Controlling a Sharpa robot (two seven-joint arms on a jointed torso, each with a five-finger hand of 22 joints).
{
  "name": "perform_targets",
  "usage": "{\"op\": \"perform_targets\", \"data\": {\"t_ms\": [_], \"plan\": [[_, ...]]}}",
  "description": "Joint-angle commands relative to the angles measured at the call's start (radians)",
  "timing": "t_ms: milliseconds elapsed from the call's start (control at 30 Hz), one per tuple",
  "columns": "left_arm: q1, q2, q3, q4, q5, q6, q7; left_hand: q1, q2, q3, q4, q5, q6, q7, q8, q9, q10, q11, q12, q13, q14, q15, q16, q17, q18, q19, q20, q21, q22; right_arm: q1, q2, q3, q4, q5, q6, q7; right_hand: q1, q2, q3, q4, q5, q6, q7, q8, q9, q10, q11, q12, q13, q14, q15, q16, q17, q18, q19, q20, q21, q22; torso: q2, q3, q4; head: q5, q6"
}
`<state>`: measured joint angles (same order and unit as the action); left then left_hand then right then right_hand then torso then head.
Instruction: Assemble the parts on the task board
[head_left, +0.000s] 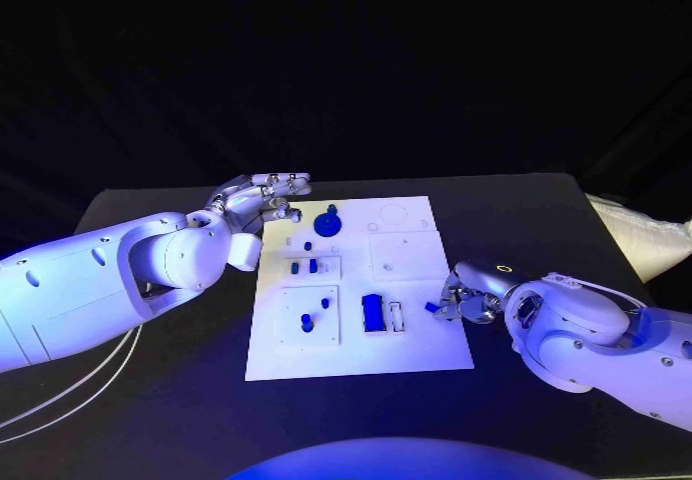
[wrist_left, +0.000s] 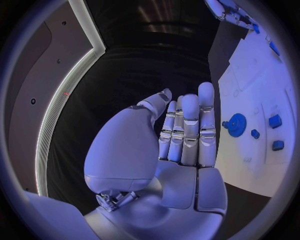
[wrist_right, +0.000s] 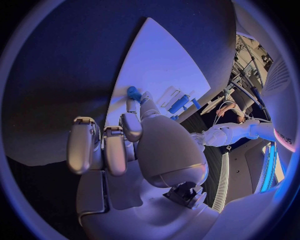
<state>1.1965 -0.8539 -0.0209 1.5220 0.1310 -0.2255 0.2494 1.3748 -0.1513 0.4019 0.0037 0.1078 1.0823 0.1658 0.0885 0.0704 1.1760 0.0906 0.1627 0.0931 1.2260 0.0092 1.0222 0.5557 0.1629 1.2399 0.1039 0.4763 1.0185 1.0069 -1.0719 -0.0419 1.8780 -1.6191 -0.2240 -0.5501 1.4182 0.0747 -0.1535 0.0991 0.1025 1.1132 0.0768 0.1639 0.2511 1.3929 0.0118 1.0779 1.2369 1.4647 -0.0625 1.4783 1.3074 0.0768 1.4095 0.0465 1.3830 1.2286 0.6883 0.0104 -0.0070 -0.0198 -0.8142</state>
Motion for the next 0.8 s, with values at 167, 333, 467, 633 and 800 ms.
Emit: {"op": "perform_targets", "data": {"t_ms": [167,333,467,633,800], "plan": [[0.000,0.001,0.001,0.001,0.001,0.019,0.001,0.000,0.008,-0.006,0.001,0.004,-0.006,-0.002,0.006,-0.001,-0.008,0.001,0.007,0.001,-0.006,0.000,-0.005,-0.002,0.019,-0.004,0.005,-0.007,-0.003,-0.013,0.025,-0.005,-0.020,-0.220,0.152,-0.034,0.038,0.006,0.035,-0.015,-0.029,0.010,-0.001,-0.014,-0.010,0.006,-0.017,-0.012,-0.007,0.074,-0.009,0.000,0.096,-0.004,-0.002,-0.007,0.004,0.001,-0.001,-0.0001,0.0001,0.001,-0.001],[0.000,0.001,0.001,0.001,0.001,0.019,0.000,0.000,0.008,-0.006,0.001,0.004,-0.006,-0.002,0.006,-0.001,-0.008,0.001,0.007,0.001,-0.006,0.000,-0.005,-0.002,0.019,-0.004,0.005,-0.007,-0.003,-0.028,0.046,-0.005,-0.029,-0.250,0.193,-0.035,0.038,0.002,0.039,-0.017,-0.035,0.012,0.000,-0.016,-0.011,0.005,-0.017,-0.014,-0.009,0.073,-0.009,-0.001,0.094,-0.004,-0.002,-0.007,0.004,0.001,0.000,0.0005,0.0007,0.002,-0.002],[0.000,0.001,0.001,0.001,0.001,0.019,0.000,0.000,0.008,-0.006,0.001,0.004,-0.006,-0.002,0.006,-0.001,-0.008,0.001,0.007,0.001,-0.006,0.000,-0.005,-0.002,0.019,-0.004,0.005,-0.007,-0.003,-0.034,0.051,-0.006,-0.030,-0.250,0.196,-0.035,0.034,0.002,0.043,-0.015,-0.038,0.014,0.000,-0.017,-0.012,0.006,-0.016,-0.013,-0.008,0.073,-0.008,-0.002,0.093,-0.004,-0.002,-0.007,0.004,0.001,0.000,-0.0002,0.0005,0.002,-0.003],[0.000,0.002,0.001,0.001,0.001,0.019,-0.001,-0.001,0.008,-0.007,0.001,0.004,-0.007,-0.002,0.006,-0.002,-0.009,0.001,0.007,0.001,-0.006,0.000,-0.006,-0.003,0.019,-0.004,0.005,-0.008,-0.003,-0.037,0.055,-0.006,-0.031,-0.239,0.193,-0.035,0.030,0.002,0.056,-0.014,-0.019,0.018,-0.001,-0.019,-0.014,0.007,-0.017,-0.013,-0.007,0.073,-0.009,-0.002,0.094,-0.004,-0.002,-0.007,0.004,0.002,-0.001,0.0001,-0.0005,0.002,-0.003],[0.000,0.003,0.001,0.000,0.001,0.020,-0.001,-0.001,0.008,-0.008,0.001,0.004,-0.008,-0.001,0.005,-0.002,-0.010,0.002,0.007,0.001,-0.007,0.000,-0.005,-0.003,0.019,-0.004,0.005,-0.008,-0.004,-0.038,0.065,-0.006,-0.036,-0.226,0.194,-0.036,0.022,-0.001,0.068,-0.011,0.003,0.024,-0.003,-0.022,-0.015,0.008,-0.019,-0.013,-0.007,0.074,-0.010,-0.001,0.096,-0.004,-0.001,-0.007,0.004,0.003,-0.001,-0.0007,0.0003,0.000,-0.003]]}}
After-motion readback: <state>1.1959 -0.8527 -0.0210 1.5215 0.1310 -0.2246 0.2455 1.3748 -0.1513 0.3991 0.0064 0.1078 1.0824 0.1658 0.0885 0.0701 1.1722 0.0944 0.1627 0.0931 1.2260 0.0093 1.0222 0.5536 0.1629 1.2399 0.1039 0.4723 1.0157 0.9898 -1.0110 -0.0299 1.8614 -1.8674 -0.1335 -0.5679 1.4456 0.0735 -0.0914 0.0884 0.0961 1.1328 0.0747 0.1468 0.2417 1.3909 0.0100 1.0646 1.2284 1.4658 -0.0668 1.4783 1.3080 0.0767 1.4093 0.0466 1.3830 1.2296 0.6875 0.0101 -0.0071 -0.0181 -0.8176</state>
